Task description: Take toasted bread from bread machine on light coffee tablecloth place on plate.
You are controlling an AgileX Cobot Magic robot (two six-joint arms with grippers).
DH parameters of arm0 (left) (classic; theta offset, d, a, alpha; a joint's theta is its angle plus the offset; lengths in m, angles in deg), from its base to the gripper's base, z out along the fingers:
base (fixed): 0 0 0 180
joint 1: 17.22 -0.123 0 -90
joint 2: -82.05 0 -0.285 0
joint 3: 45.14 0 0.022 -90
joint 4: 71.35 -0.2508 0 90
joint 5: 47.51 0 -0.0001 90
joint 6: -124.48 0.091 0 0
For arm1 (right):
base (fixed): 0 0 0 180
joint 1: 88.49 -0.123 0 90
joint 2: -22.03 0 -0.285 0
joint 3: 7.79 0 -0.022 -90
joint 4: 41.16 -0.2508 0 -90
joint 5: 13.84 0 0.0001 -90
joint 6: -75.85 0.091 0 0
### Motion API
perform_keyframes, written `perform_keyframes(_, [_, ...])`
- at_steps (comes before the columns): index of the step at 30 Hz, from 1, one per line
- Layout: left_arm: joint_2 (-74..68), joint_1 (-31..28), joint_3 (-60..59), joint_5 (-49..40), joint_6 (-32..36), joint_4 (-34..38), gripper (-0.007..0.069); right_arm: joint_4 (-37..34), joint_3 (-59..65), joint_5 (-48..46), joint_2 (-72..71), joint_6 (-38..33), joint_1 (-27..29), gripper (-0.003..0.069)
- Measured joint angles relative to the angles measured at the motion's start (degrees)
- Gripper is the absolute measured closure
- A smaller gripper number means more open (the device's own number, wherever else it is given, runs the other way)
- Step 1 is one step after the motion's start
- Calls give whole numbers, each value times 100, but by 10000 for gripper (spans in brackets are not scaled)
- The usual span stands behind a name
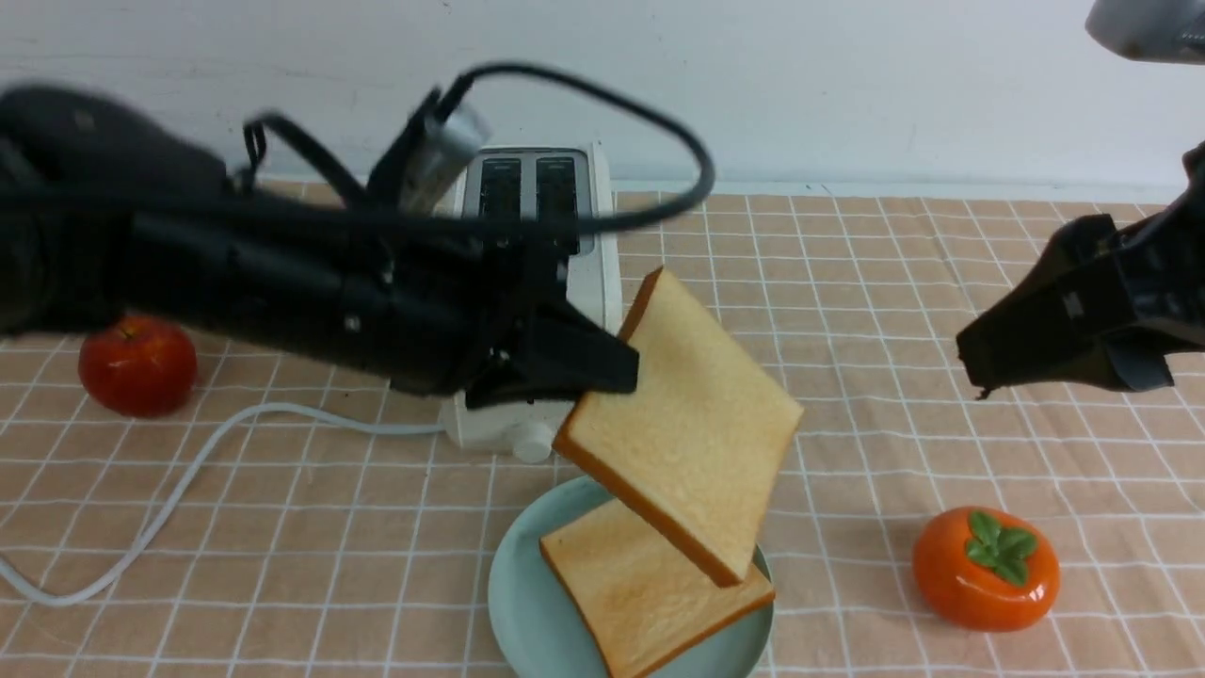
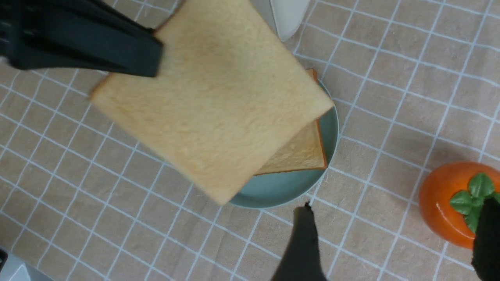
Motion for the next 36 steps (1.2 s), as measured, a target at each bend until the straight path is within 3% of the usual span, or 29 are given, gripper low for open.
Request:
perform_keyframes(4, [-145, 252, -1206, 1163, 1537, 1770, 572, -2, 0, -40, -6, 0, 0, 117])
perform_keyframes(7, [-351, 641, -1483, 1810, 2305, 2226, 572, -2, 0, -40, -6, 0, 0, 117])
perform_keyframes(13, [-625, 1138, -1506, 2860, 2392, 2431, 513, 9, 0, -43, -6, 0, 0, 117])
perform_keyframes(19, [-559, 1328, -1506, 3684, 2406, 2494, 245, 3, 0, -78, -6, 0, 0, 117])
perform_keyframes(20, [-395, 1333, -1506, 3802, 2406, 2509, 146, 3, 0, -77, -6, 0, 0, 117])
perform_keyframes(21, [-395, 1333, -1506, 3811, 2406, 2509, 134, 3, 0, -77, -6, 0, 0, 117])
perform_keyframes(23, [32, 1333, -1506, 3876, 2406, 2234, 6, 16, 0, -77, -6, 0, 0, 117])
perform_keyframes(25, [457, 1333, -1506, 3875, 2401, 1746, -29, 95, 0, -77, -6, 0, 0, 117])
perform_keyframes(28, [982, 1333, -1506, 3865, 2355, 1123, -27, 354, 0, -77, -6, 70, 0, 118])
perform_keyframes(32, [2004, 1226, -1429, 3744, 1532, -277, 84, 1442, 0, -21, -6, 727, 0, 187])
perform_keyframes(35, [2426, 859, -1293, 3279, 644, -1224, 210, 2249, 0, 13, -10, 1232, 0, 326])
perform_keyframes(36, [2588, 547, -1206, 2958, 35, -1830, 293, 2507, 0, 17, -29, 1445, 0, 408])
